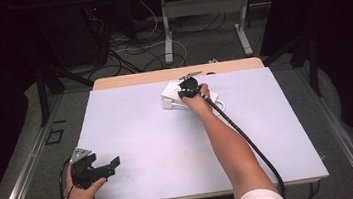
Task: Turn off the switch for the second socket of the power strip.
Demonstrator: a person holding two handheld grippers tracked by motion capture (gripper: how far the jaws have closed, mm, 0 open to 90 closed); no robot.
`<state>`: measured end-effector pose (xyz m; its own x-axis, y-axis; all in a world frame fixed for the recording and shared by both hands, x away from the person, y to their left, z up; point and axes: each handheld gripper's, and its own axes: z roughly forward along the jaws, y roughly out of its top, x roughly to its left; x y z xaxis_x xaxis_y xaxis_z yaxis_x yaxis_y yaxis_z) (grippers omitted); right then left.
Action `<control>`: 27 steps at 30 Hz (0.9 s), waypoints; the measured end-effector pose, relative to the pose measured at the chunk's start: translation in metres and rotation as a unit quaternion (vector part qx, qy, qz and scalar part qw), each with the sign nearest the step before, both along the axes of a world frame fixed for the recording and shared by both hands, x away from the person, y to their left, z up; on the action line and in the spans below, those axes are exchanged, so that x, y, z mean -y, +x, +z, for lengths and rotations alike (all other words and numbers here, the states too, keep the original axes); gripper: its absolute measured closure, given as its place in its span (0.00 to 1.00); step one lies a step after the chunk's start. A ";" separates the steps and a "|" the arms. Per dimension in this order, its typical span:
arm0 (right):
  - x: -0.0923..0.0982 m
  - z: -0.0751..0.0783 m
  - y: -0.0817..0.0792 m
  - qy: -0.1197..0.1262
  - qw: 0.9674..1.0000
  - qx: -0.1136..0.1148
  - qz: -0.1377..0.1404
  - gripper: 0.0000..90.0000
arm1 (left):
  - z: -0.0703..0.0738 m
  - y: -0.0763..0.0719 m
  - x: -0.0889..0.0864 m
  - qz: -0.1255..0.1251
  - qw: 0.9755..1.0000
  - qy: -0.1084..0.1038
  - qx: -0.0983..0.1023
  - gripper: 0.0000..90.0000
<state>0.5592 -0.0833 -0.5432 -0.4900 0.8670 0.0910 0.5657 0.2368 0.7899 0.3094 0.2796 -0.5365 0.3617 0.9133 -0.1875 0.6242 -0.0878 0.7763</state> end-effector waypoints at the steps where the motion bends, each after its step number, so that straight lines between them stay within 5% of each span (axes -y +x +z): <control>1: 0.000 0.000 0.000 0.002 1.000 -0.004 -0.002 1.00 | 0.000 0.000 0.000 0.000 1.000 0.000 0.000 0.02; 27: -0.004 -0.004 -0.001 0.007 1.000 0.006 -0.005 0.96 | -0.001 0.001 0.001 0.002 1.000 -0.001 0.002 0.02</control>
<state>0.5581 -0.0795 -0.5468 -0.4818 0.8709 0.0971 0.5592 0.2203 0.7992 0.3100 0.2790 -0.5372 0.3588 0.9145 -0.1868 0.6207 -0.0843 0.7795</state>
